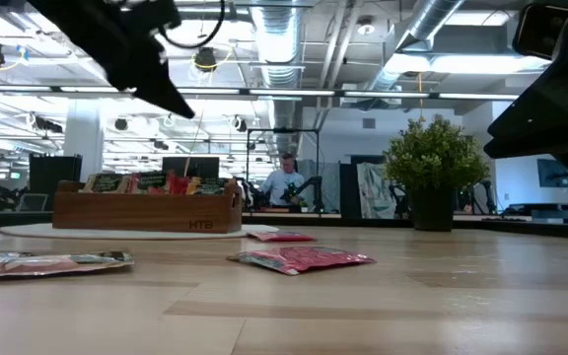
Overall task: Pick & Place Tea
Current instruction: Put the brown tea bag into the left section of the wooden organizer
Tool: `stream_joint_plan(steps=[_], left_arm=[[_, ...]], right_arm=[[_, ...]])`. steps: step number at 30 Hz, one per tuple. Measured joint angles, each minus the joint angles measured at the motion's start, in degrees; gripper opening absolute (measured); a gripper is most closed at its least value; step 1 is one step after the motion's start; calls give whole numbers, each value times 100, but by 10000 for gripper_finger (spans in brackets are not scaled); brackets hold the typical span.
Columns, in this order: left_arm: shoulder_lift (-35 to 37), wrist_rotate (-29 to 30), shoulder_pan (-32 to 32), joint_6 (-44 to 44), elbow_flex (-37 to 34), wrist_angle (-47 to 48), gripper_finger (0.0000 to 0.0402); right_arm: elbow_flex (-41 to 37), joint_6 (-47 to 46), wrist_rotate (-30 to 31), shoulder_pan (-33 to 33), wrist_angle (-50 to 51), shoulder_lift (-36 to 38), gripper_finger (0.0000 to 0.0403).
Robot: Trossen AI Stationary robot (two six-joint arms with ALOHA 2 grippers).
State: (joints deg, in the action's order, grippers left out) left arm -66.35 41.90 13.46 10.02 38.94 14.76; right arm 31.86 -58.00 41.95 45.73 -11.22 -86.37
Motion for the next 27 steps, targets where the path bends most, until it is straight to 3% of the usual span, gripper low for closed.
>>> stream_joint_plan(steps=[3, 8, 12, 16, 20, 27], left_arm=[[-307, -156, 550, 54, 0, -548, 0], [-1216, 77, 1562, 119, 2, -1226, 0], [-2018, 260, 2294, -201, 283, -1007, 0], [-2464, -414, 2829, 831, 1080, -361, 5], [-2785, -638, 3282, 1927, 1849, 583, 27], [-3321, -1498, 3272, 3632, 2021, 1510, 42]], right_arm=[[0, 0, 4, 9, -7, -13, 95], [0, 7, -2, -54, -245, -272, 95], [-2, 2, -156, -208, -480, -626, 95], [-1, 9, -735, -425, -847, -937, 95], [22, 256, -1109, -610, -1257, -1210, 95], [359, 1390, -1723, -949, -1369, -1416, 95]])
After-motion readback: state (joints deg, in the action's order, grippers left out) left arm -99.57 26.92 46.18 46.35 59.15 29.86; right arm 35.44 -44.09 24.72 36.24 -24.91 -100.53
